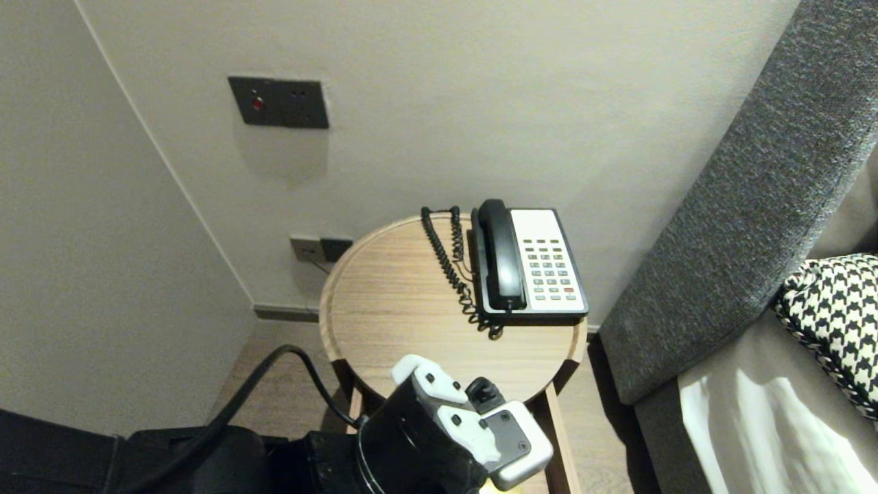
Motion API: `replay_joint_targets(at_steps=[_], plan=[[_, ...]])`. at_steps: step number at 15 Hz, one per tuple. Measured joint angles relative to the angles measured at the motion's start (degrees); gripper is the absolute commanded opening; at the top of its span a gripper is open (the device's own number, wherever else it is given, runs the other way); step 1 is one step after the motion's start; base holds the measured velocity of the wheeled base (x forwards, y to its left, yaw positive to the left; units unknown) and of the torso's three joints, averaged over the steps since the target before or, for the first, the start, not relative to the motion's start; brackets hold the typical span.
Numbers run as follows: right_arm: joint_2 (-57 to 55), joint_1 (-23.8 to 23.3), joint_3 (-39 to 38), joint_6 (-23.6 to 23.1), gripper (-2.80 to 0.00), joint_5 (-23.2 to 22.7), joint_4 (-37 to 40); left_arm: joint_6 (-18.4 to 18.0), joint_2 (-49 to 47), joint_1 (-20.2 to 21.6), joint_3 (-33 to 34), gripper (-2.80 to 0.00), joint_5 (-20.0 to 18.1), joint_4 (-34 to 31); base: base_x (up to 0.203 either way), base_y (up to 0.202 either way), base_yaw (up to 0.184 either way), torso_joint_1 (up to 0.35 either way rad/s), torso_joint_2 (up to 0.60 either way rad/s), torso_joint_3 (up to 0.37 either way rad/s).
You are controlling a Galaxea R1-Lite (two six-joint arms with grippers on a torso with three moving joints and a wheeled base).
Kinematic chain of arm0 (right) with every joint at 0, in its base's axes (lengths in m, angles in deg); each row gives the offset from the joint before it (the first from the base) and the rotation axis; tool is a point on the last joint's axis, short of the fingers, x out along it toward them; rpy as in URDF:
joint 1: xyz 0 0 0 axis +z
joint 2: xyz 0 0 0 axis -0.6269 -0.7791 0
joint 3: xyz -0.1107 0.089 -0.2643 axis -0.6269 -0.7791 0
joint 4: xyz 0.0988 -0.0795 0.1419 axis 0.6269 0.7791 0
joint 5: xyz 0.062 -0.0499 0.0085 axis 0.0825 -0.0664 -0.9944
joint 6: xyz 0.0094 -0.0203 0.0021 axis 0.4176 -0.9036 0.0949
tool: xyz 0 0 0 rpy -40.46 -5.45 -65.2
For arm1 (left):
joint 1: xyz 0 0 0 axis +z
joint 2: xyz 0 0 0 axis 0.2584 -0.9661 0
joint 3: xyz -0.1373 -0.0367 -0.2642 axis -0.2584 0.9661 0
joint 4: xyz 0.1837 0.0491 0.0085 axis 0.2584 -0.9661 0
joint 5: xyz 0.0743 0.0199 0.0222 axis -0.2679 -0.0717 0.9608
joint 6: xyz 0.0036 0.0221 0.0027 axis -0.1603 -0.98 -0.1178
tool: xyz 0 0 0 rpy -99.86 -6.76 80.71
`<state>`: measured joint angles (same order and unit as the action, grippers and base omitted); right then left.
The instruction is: Put the tissue on the table in the drawer one by one, then close the nightstand drawer
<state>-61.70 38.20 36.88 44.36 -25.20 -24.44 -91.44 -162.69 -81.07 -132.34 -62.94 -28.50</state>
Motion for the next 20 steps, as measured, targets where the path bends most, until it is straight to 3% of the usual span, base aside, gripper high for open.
replay_joint_targets(at_steps=[4,9,10,12,16,18,20], plan=[[0.0,0.0,0.0,0.0,-2.8,0.0,0.01,1.18,5.9,1.06,-0.18,0.0,1.41,-4.2,0.0,0.0,0.0,0.0,0.0,0.0],[0.0,0.0,0.0,0.0,-2.8,0.0,0.0,9.43,15.2,7.49,-0.43,0.0,3.83,-11.66,0.0,0.0,0.0,0.0,0.0,0.0],[0.0,0.0,0.0,0.02,-2.8,0.0,-0.01,11.43,17.33,9.81,-0.35,-2.8,4.85,-13.92,0.0,0.0,0.0,0.0,0.0,0.0],[0.0,0.0,0.0,0.01,-2.8,0.0,-0.01,13.59,21.79,14.03,0.35,-2.8,6.6,-18.48,0.0,0.0,0.0,0.0,0.0,0.0],[0.0,0.0,0.0,-0.02,-2.8,0.0,-0.01,14.46,32.5,22.79,4.49,-2.8,7.21,-28.91,0.0,0.0,0.0,0.0,0.0,0.0],[0.0,0.0,0.0,0.0,-2.8,0.0,0.01,14.41,37.37,30.07,6.22,-2.8,6.56,-35.79,0.0,0.0,0.0,0.0,0.0,0.0],[0.0,0.0,0.0,0.0,-2.8,0.0,-0.01,14.2,42.0,36.54,7.24,-2.8,3.3,-45.38,0.0,0.0,0.0,0.0,0.0,0.0]])
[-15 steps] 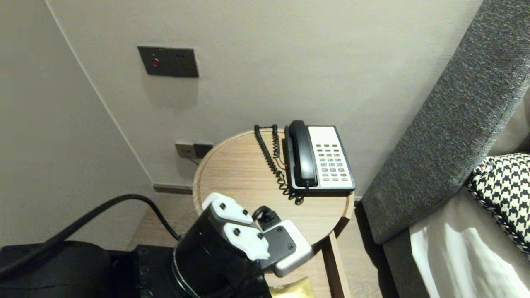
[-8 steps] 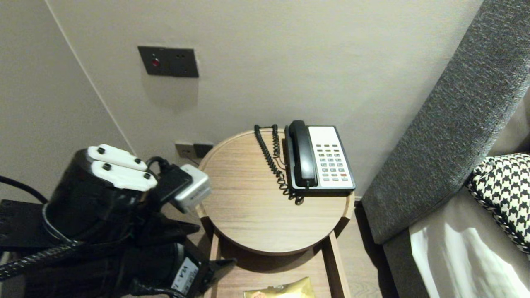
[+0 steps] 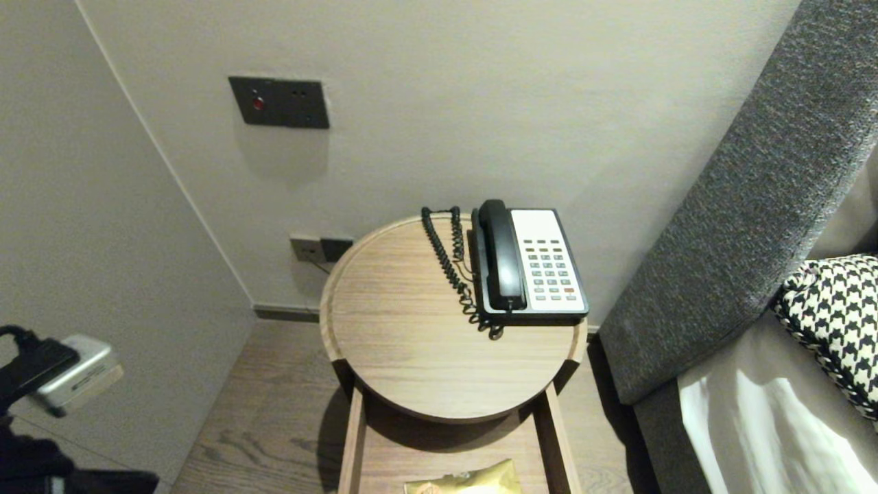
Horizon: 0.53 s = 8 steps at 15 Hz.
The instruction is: Close the nightstand drawer
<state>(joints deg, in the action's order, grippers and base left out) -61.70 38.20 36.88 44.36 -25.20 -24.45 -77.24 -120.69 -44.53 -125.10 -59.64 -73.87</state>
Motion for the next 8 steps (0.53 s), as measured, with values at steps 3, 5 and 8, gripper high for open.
replay_joint_targets(at_steps=[3,5,8], plan=[[0.0,0.0,0.0,0.02,-2.8,0.0,0.0,0.27,4.12,2.96,2.02,-2.8,-5.5,-11.87,0.0,0.0,0.0,0.0,0.0,0.0],[0.0,0.0,0.0,0.0,-2.8,0.0,0.0,0.46,4.72,4.12,3.83,-2.8,-6.19,-13.17,0.0,0.0,0.0,0.0,0.0,0.0],[0.0,0.0,0.0,0.0,-2.8,0.0,0.0,0.32,2.95,5.53,6.32,-2.8,-9.98,-12.97,0.0,0.0,0.0,0.0,0.0,0.0]])
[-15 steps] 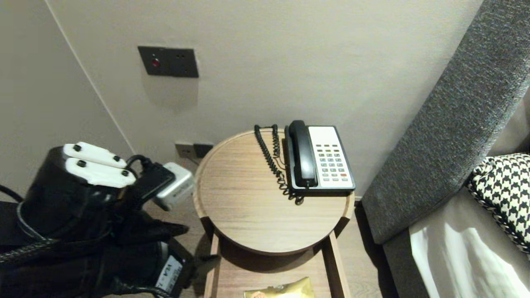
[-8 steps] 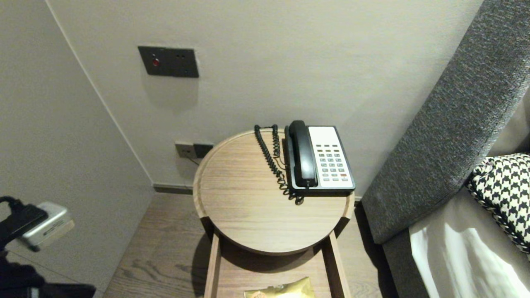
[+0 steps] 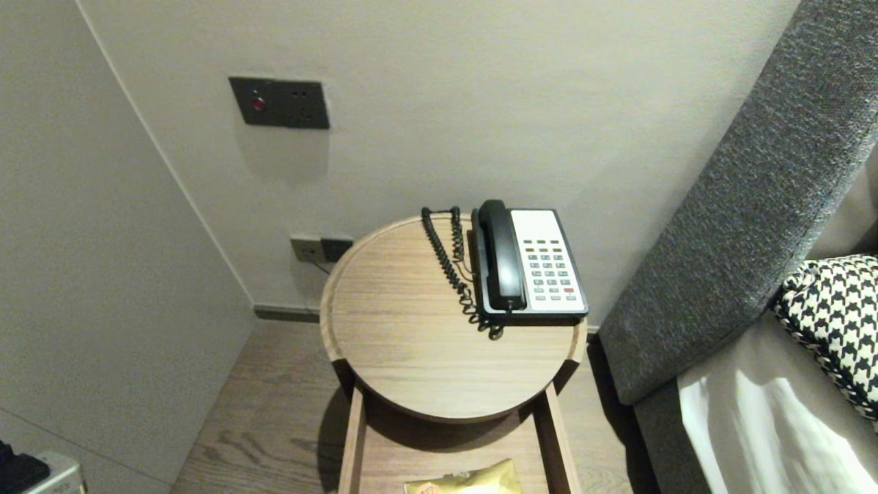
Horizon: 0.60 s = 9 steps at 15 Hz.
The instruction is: Close the nightstand drawer
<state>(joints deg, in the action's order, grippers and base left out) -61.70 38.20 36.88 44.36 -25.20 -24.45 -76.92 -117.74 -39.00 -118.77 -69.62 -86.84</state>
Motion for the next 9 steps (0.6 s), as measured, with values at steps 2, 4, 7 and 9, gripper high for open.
replay_joint_targets(at_steps=[2,4,7,9], plan=[[0.0,0.0,0.0,0.0,-2.8,0.0,0.0,-0.09,-2.98,0.72,1.64,-2.8,-2.85,1.45,0.0,0.0,0.0,0.0,0.0,0.0],[0.0,0.0,0.0,0.0,-2.8,0.0,0.0,-0.17,-6.29,0.8,3.19,-2.8,-4.41,5.77,0.0,0.0,0.0,0.0,0.0,0.0],[0.0,0.0,0.0,0.0,-2.8,0.0,0.0,0.82,-10.78,-3.52,4.88,-2.8,-4.3,10.38,0.0,0.0,0.0,0.0,0.0,0.0],[0.0,0.0,0.0,-0.02,-2.8,0.0,0.02,4.17,-13.88,-10.09,6.33,-2.8,-2.05,12.96,0.0,0.0,0.0,0.0,0.0,0.0]])
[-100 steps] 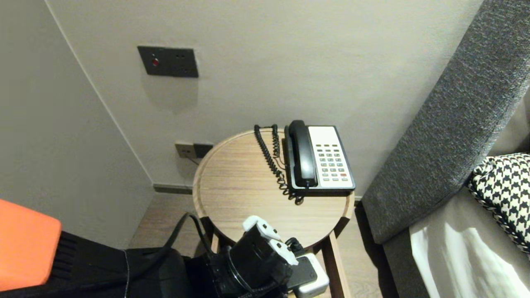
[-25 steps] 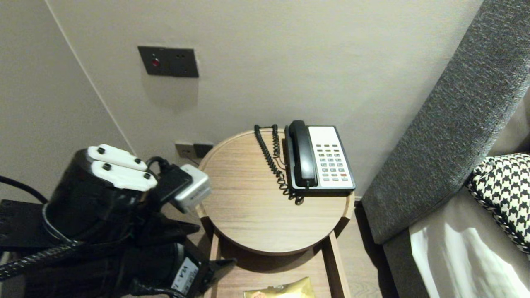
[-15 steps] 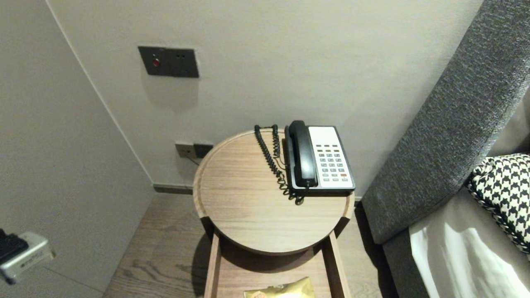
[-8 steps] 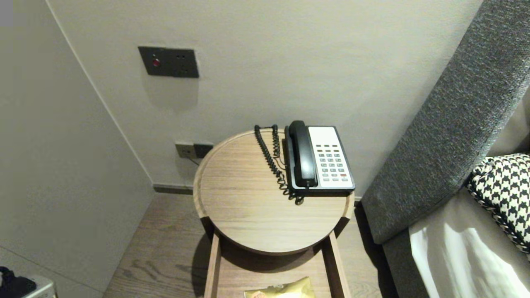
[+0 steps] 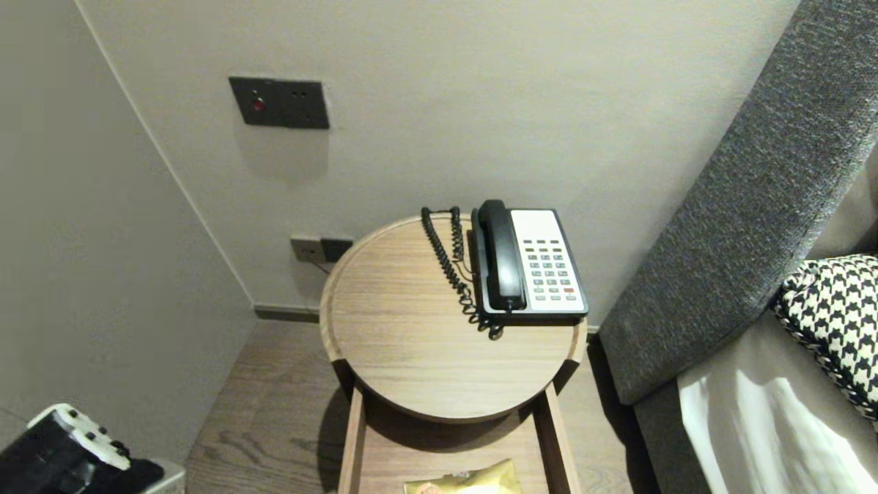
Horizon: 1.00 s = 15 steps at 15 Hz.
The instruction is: Close the nightstand drawer
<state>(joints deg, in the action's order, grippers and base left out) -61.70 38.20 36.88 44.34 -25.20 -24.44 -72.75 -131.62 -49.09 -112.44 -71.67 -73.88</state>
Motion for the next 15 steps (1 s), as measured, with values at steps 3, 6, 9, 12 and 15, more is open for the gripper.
replay_joint_targets(at_steps=[3,6,9,12,15], plan=[[0.0,0.0,0.0,0.0,-2.8,-0.01,-0.01,9.0,-5.28,-12.16,2.83,-2.8,4.41,7.47,0.0,0.0,0.0,0.0,0.0,0.0],[0.0,0.0,0.0,0.02,-2.8,0.0,-0.02,17.01,-11.91,-19.02,4.32,-2.8,5.71,14.93,0.0,0.0,0.0,0.0,0.0,0.0],[0.0,0.0,0.0,0.04,-2.8,0.0,-0.02,20.48,-18.1,-22.64,2.34,-2.8,6.61,20.69,0.0,0.0,0.0,0.0,0.0,0.0],[0.0,0.0,0.0,0.02,-2.8,0.0,-0.02,24.88,-23.74,-24.88,-1.17,-2.8,9.02,24.99,0.0,0.0,0.0,0.0,0.0,0.0],[0.0,0.0,0.0,0.02,-2.8,-0.01,-0.02,25.92,-28.08,-26.27,-3.16,-2.8,12.92,29.67,0.0,0.0,0.0,0.0,0.0,0.0]])
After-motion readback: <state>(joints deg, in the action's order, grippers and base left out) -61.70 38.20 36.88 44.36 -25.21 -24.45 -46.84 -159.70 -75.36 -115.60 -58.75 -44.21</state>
